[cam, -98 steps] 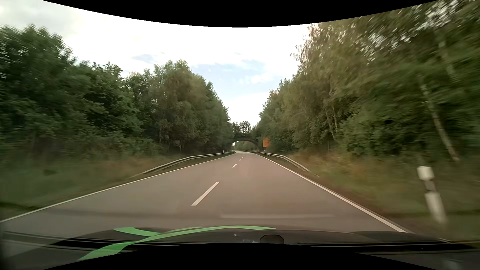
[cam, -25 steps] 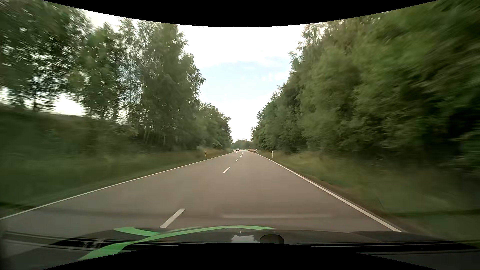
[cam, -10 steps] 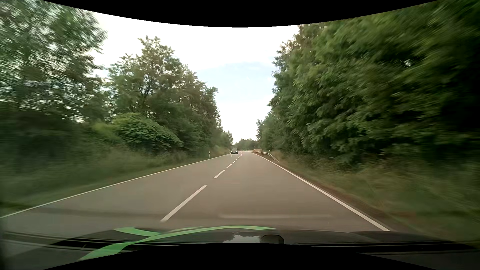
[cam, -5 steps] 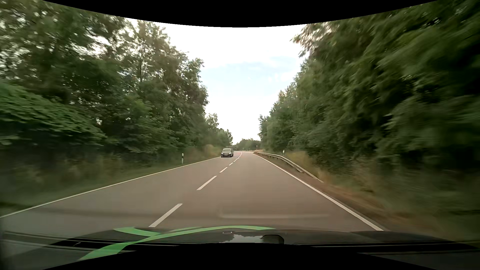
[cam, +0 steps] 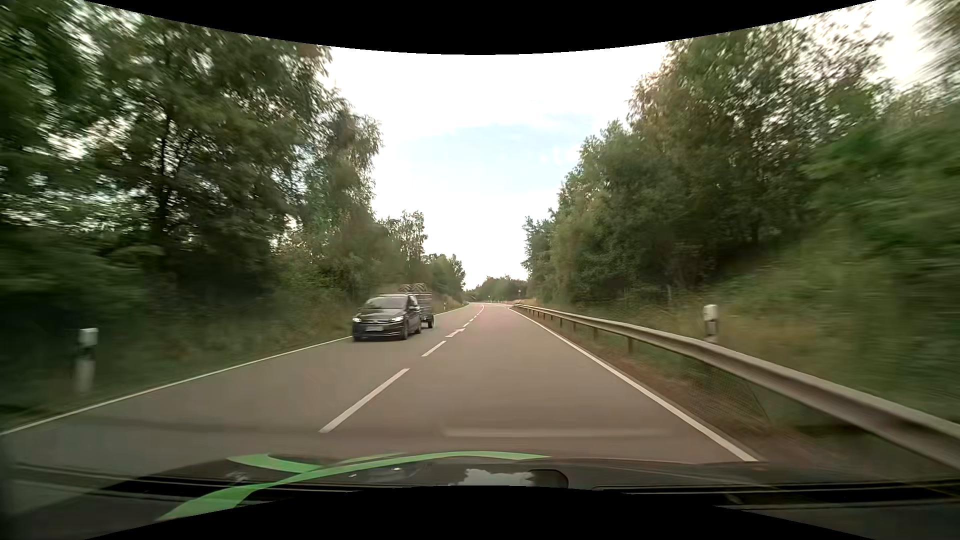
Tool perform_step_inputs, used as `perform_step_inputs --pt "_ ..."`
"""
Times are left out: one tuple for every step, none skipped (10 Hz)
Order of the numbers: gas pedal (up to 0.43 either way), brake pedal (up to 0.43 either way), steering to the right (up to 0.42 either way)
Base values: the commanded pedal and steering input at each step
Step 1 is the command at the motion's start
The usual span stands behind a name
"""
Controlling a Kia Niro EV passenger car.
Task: Follow the waypoints while adhering to traffic rules and regulations
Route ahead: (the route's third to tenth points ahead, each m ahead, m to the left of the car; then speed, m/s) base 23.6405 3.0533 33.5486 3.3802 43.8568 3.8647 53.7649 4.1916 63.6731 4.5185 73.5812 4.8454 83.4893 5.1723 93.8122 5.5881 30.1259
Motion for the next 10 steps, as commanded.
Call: perform_step_inputs --pt "0.331 0.0 -0.007" --pt "0.331 0.0 -0.007" --pt "0.319 0.0 -0.007" --pt "0.311 0.0 -0.007" --pt "0.287 0.0 -0.006" --pt "0.28 0.0 -0.006" --pt "0.28 0.0 -0.006" --pt "0.28 0.0 -0.005" --pt "0.28 0.0 -0.005" --pt "0.28 0.0 -0.005"
